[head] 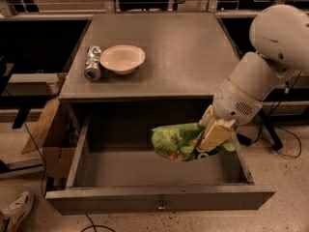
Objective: Place green rice chip bag into top drawer
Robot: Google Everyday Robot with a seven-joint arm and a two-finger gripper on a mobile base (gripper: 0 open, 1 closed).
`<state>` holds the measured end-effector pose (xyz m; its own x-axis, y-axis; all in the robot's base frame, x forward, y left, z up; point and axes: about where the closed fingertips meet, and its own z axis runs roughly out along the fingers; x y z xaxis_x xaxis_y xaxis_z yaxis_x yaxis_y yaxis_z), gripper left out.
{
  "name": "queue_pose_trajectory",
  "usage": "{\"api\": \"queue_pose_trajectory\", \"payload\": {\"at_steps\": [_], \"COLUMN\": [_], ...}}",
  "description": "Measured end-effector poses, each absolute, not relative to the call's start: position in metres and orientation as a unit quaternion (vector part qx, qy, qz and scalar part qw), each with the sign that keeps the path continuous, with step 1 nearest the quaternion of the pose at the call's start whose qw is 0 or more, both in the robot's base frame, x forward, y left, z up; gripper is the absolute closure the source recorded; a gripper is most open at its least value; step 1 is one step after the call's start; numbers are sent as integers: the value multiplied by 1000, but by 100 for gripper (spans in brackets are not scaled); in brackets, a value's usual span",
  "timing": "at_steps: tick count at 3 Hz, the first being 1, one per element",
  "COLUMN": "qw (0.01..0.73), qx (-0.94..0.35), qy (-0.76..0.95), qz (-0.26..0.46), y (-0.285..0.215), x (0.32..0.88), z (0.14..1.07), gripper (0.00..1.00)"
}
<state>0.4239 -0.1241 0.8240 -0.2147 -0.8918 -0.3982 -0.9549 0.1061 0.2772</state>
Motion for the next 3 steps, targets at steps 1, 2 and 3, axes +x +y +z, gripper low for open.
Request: {"api": "queue_pose_trajectory", "payload": {"at_steps": [1,2,3], "qw": [72,136,209], "qx": [-591,-521,-473], "qy": [753,740,721], "qz": [282,403,461], "y": [-117,-64,-14], "x": [424,433,460], "z": [793,742,740], "gripper": [100,100,100]}}
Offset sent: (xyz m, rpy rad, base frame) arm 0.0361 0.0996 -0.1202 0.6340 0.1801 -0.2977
